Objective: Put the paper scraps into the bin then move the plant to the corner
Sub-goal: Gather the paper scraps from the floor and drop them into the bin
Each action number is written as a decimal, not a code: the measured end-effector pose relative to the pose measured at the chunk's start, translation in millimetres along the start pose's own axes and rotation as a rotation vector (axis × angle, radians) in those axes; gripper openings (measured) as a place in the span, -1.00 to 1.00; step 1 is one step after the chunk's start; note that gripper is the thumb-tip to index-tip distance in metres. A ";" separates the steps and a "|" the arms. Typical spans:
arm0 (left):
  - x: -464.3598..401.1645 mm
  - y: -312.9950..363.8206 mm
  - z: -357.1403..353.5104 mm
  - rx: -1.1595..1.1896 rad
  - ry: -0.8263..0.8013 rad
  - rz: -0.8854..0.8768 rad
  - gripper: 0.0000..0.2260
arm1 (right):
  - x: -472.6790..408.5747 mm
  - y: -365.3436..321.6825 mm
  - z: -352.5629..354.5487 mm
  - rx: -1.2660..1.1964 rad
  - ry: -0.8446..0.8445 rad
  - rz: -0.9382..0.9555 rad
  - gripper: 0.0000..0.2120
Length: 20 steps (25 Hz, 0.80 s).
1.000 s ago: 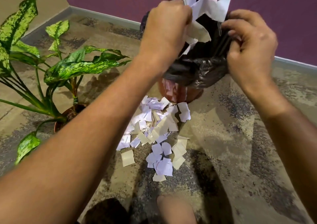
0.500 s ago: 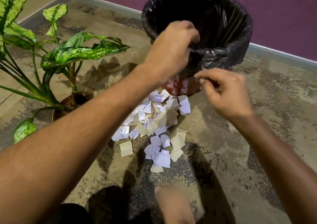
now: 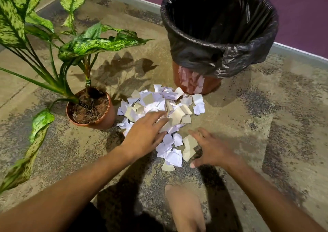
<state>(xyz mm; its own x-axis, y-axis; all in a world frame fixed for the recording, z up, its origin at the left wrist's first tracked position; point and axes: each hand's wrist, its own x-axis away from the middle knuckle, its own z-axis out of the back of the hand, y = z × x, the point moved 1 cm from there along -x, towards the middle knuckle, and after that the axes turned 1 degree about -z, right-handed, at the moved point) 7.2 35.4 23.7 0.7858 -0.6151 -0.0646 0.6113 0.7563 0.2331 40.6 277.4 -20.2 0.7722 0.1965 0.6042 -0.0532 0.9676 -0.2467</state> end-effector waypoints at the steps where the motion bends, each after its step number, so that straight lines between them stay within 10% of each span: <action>1: 8.9 -5.4 -9.7 0.043 -0.143 0.131 -0.53 | -2.0 -1.8 -7.7 0.065 0.000 -0.002 0.19; 8: 33.3 -17.2 -51.2 0.118 -0.622 0.602 0.02 | -16.2 -47.9 -35.3 0.237 0.111 0.141 0.22; 20: 35.0 -2.0 -67.6 0.253 -0.466 0.467 -0.44 | -22.0 -82.4 -35.5 0.147 0.207 0.281 -0.63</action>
<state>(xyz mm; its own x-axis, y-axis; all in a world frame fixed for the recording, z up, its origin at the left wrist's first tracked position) 39.8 27.5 -44.6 0.8037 -0.3131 0.5060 0.1349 0.9241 0.3576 50.5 187.7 -40.1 0.8251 0.4364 0.3589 -0.3604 0.8957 -0.2605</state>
